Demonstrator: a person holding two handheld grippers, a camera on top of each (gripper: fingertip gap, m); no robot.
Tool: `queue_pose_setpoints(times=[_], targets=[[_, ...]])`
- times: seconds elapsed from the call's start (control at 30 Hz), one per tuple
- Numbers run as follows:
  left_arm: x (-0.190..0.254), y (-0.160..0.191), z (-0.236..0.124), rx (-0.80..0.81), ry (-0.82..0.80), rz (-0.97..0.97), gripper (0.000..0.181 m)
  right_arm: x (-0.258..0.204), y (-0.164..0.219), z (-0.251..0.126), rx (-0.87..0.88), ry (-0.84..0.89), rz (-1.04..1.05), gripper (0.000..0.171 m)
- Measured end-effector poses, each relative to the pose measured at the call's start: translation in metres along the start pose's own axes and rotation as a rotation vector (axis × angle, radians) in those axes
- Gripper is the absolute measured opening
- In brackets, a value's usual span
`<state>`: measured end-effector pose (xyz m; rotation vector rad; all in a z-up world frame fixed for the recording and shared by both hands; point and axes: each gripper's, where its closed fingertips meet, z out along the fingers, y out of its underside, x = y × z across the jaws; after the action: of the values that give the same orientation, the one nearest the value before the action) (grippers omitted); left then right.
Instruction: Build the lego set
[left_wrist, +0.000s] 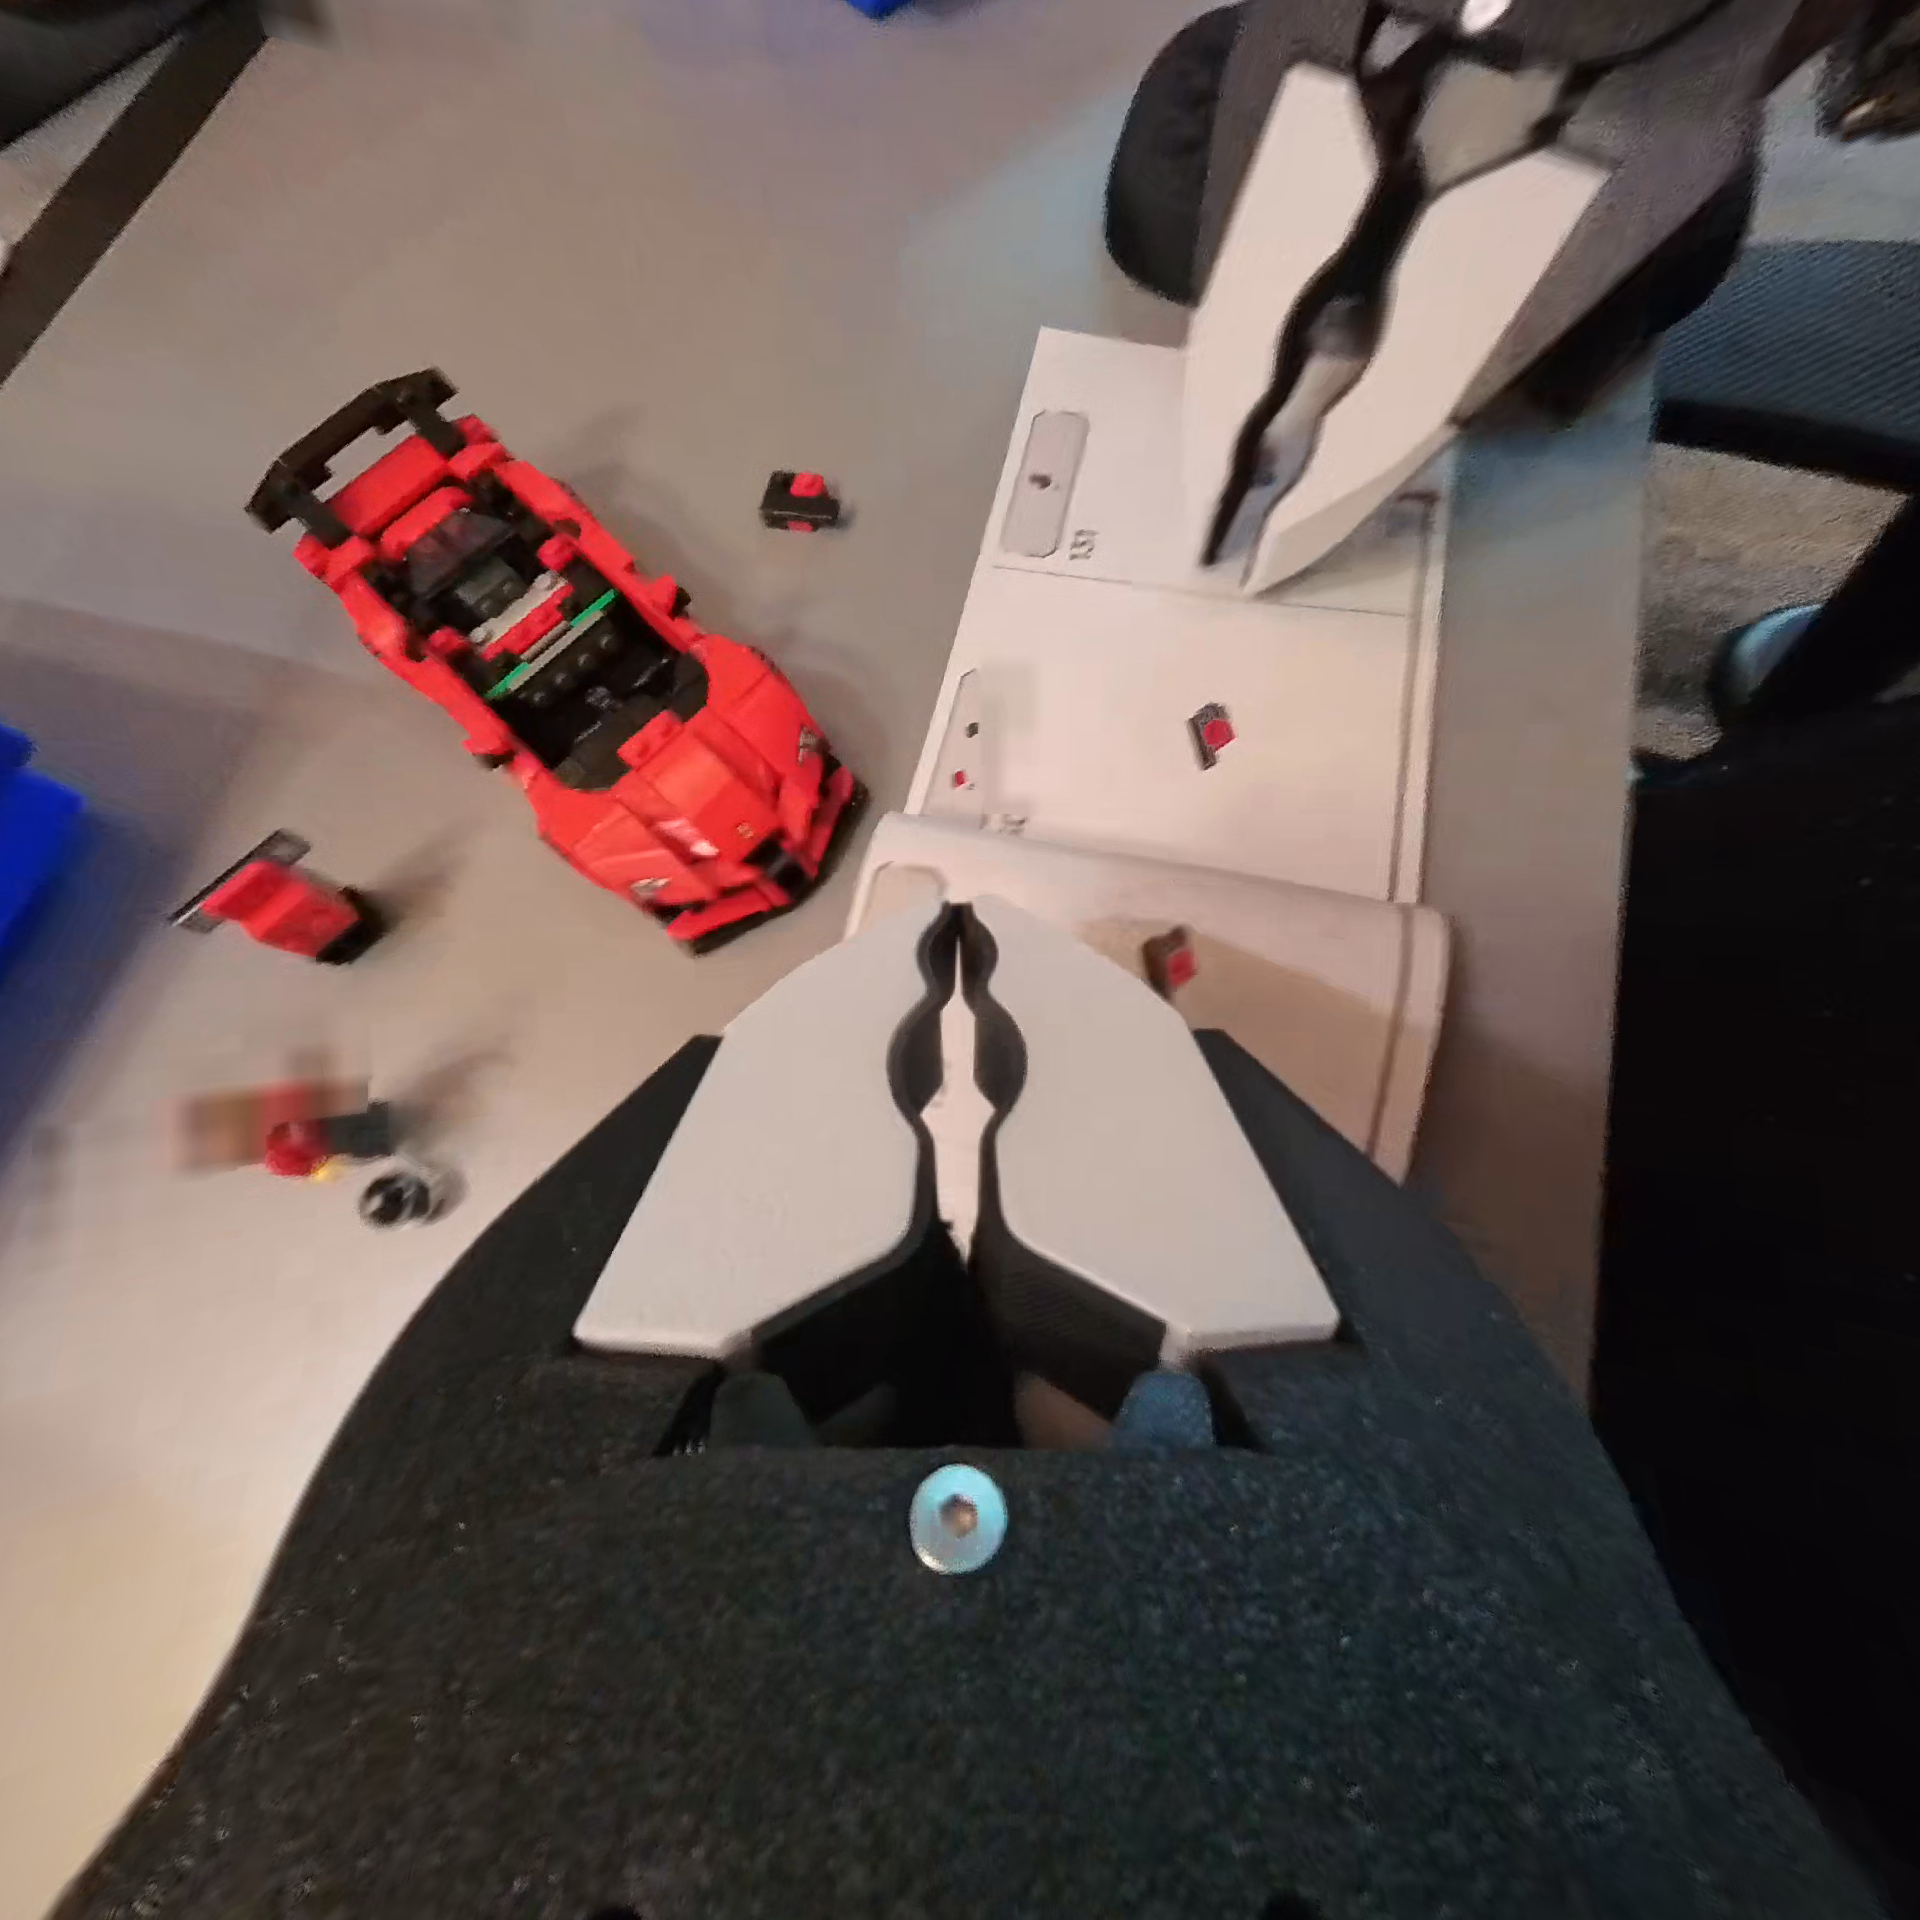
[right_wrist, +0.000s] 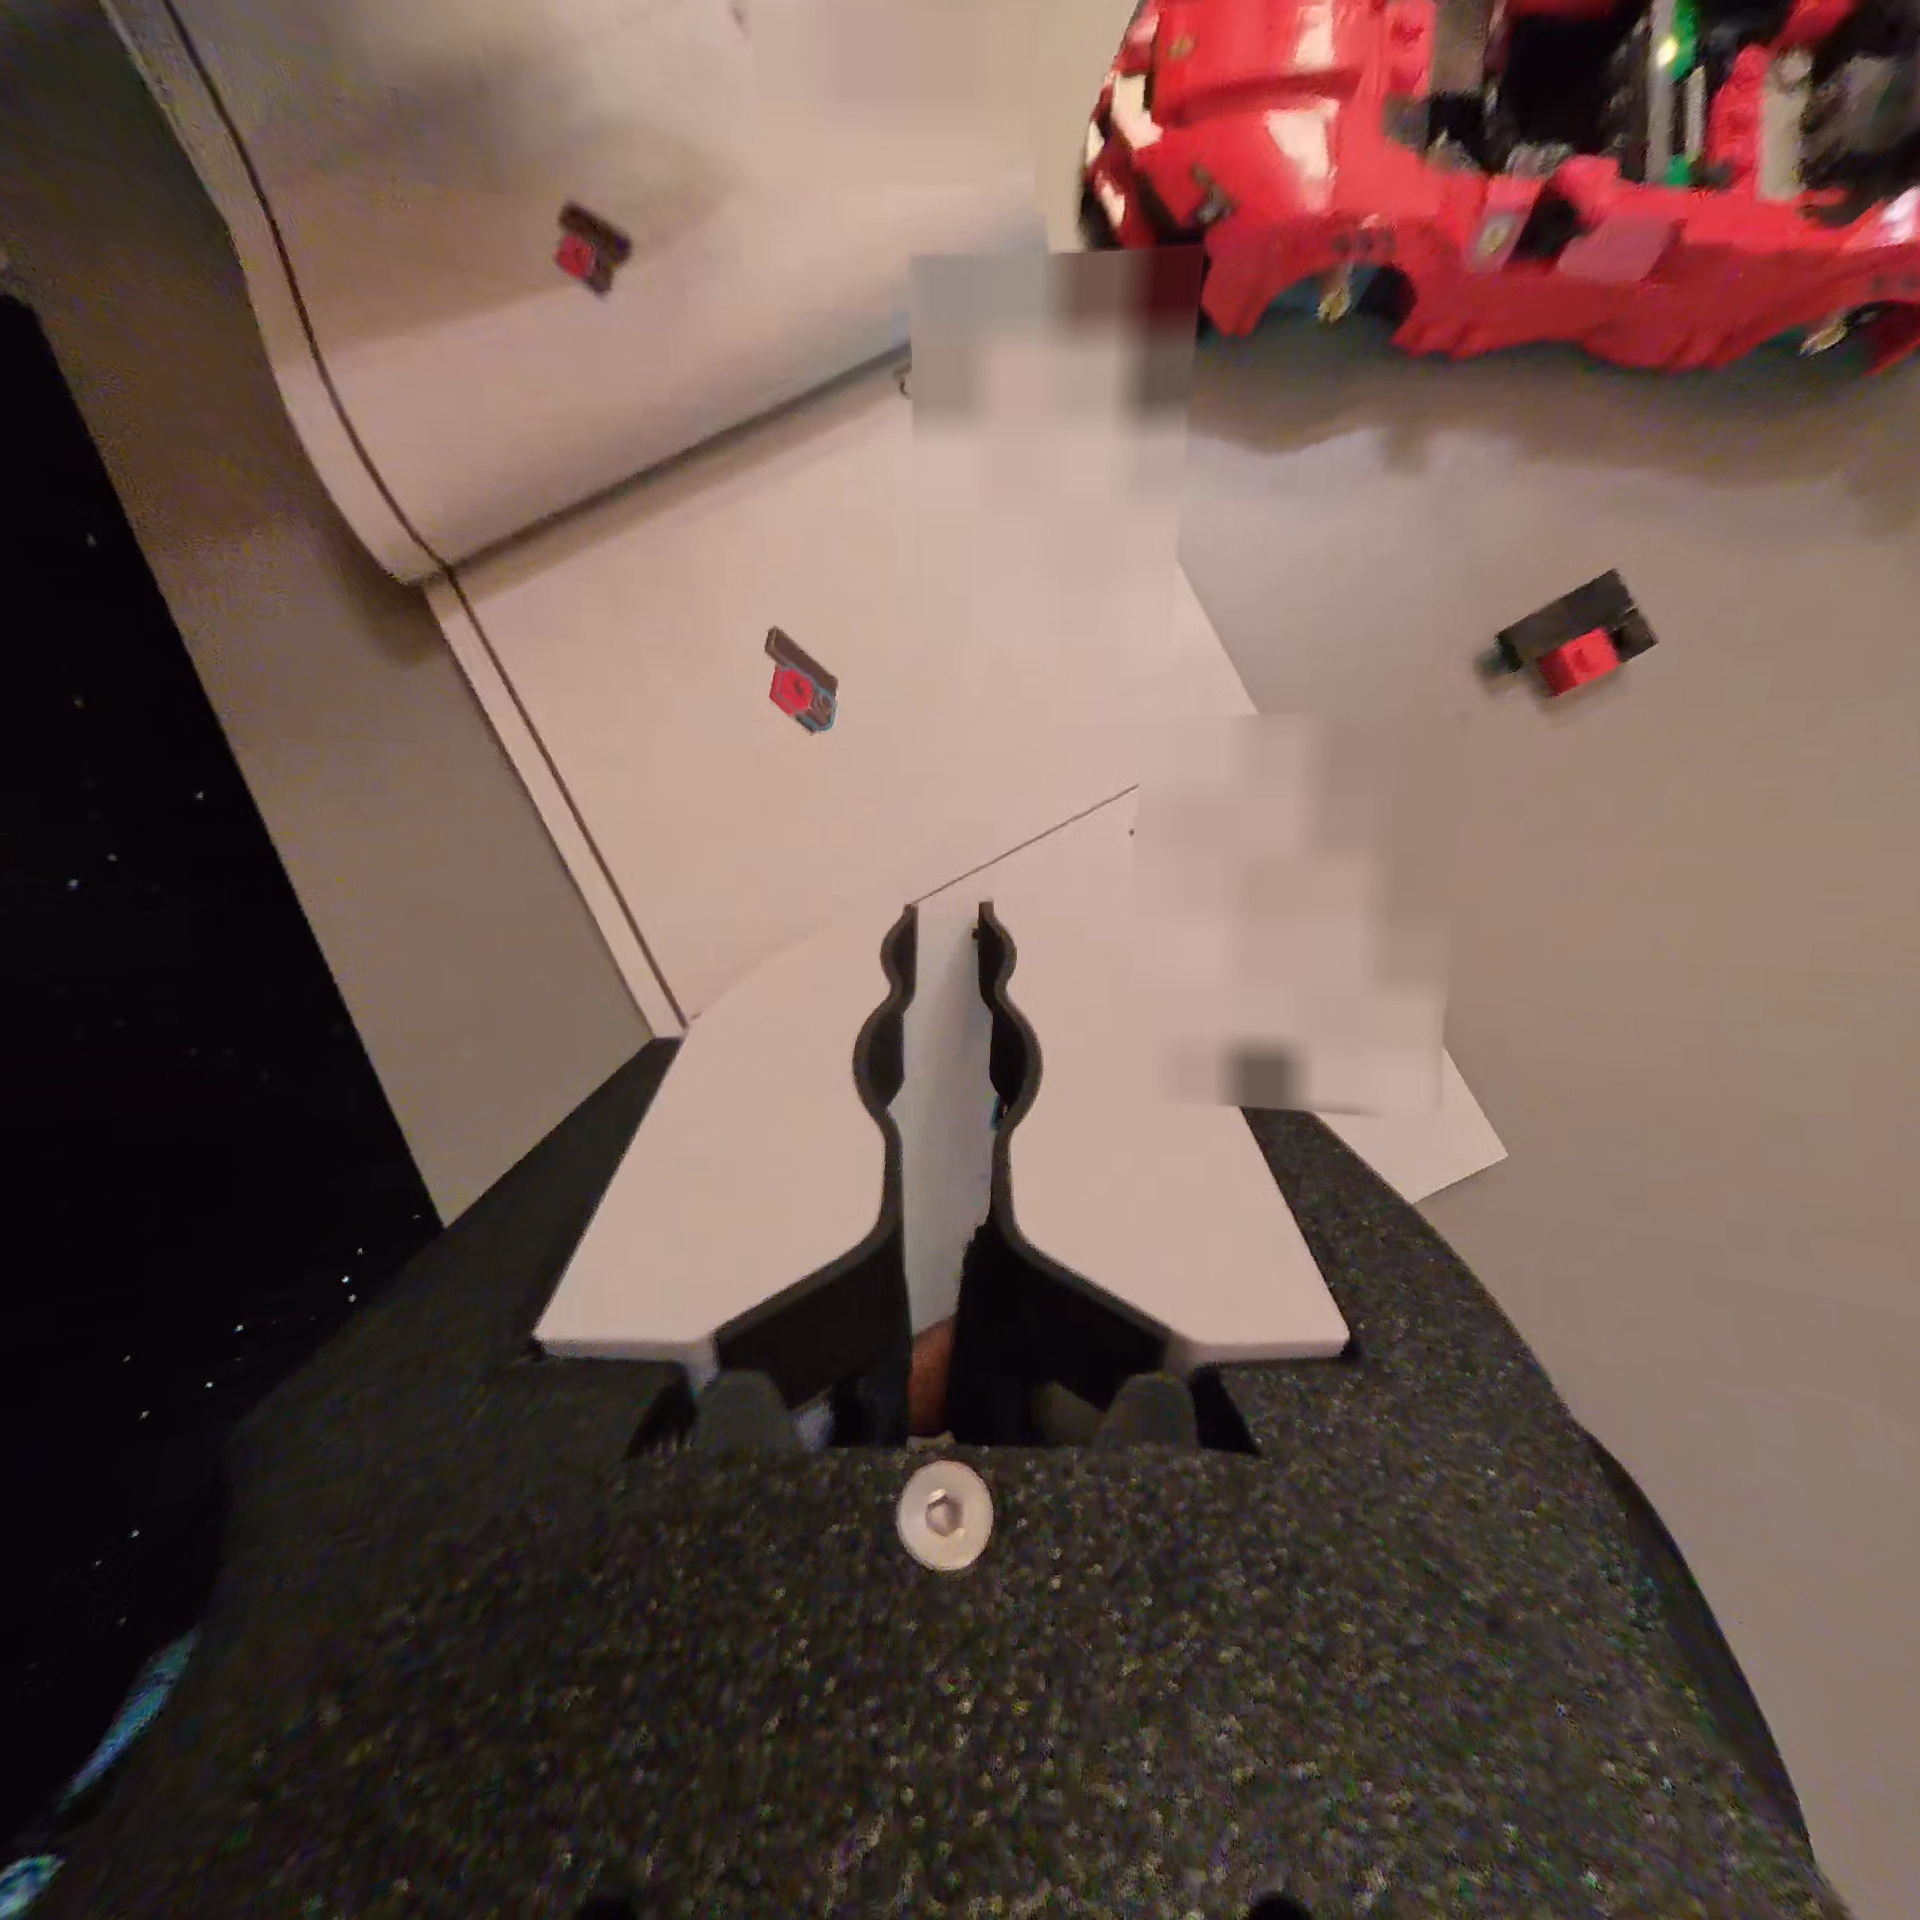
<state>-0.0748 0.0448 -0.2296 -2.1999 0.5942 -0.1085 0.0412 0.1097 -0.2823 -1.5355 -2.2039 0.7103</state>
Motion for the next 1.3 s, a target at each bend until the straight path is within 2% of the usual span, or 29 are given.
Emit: queue_pose_setpoints(times=[0.07, 0.27, 0.37, 0.43, 0.57, 0.6, 0.67, 0.73, 0.83, 0.97, 1.07, 1.17, 1.27, 1.3], targets=[[-0.022, 0.011, -0.011, -0.031, -0.078, -0.028, 0.000, 0.001, 0.000, 0.001, -0.006, 0.016, 0.001, 0.010], [-0.031, 0.012, -0.030, 0.060, -0.051, -0.110, 0.000, 0.000, 0.000, 0.001, -0.041, -0.002, -0.015, 0.010], [-0.021, 0.011, -0.020, 0.062, 0.002, -0.149, 0.000, 0.001, 0.000, 0.001, -0.048, -0.017, -0.014, 0.010], [-0.007, -0.002, -0.010, 0.108, 0.077, -0.175, 0.000, 0.001, 0.000, 0.001, -0.054, -0.018, -0.002, 0.009], [0.009, -0.016, 0.011, 0.079, 0.104, -0.091, 0.000, 0.001, -0.002, 0.003, -0.063, -0.010, -0.013, 0.009], [0.010, -0.017, 0.015, 0.057, 0.098, -0.069, 0.000, 0.003, -0.003, 0.002, -0.075, 0.003, -0.026, 0.015], [0.011, -0.017, 0.018, 0.041, 0.106, -0.054, 0.000, 0.019, -0.009, 0.001, -0.065, 0.060, -0.025, 0.019], [0.009, -0.019, 0.017, 0.066, 0.110, -0.076, 0.000, 0.043, -0.024, 0.000, 0.014, 0.110, 0.058, 0.023], [0.004, -0.018, 0.010, 0.104, 0.104, -0.118, 0.000, 0.080, -0.030, 0.006, 0.040, 0.162, 0.164, 0.034], [0.002, -0.012, 0.006, 0.098, 0.097, -0.126, 0.000, 0.100, -0.039, 0.015, 0.017, 0.054, -0.128, 0.031], [0.002, -0.009, 0.006, 0.091, 0.092, -0.121, 0.000, 0.120, -0.042, 0.017, -0.037, -0.022, -0.280, 0.036], [0.003, -0.010, 0.004, 0.102, 0.091, -0.122, 0.000, 0.118, -0.043, 0.025, -0.034, -0.149, -0.361, 0.036], [0.003, -0.007, 0.005, 0.094, 0.096, -0.123, 0.000, 0.117, -0.043, 0.031, -0.020, -0.196, -0.369, 0.033], [0.003, -0.006, 0.006, 0.089, 0.096, -0.124, 0.001, 0.117, -0.043, 0.031, -0.011, -0.193, -0.371, 0.028]])
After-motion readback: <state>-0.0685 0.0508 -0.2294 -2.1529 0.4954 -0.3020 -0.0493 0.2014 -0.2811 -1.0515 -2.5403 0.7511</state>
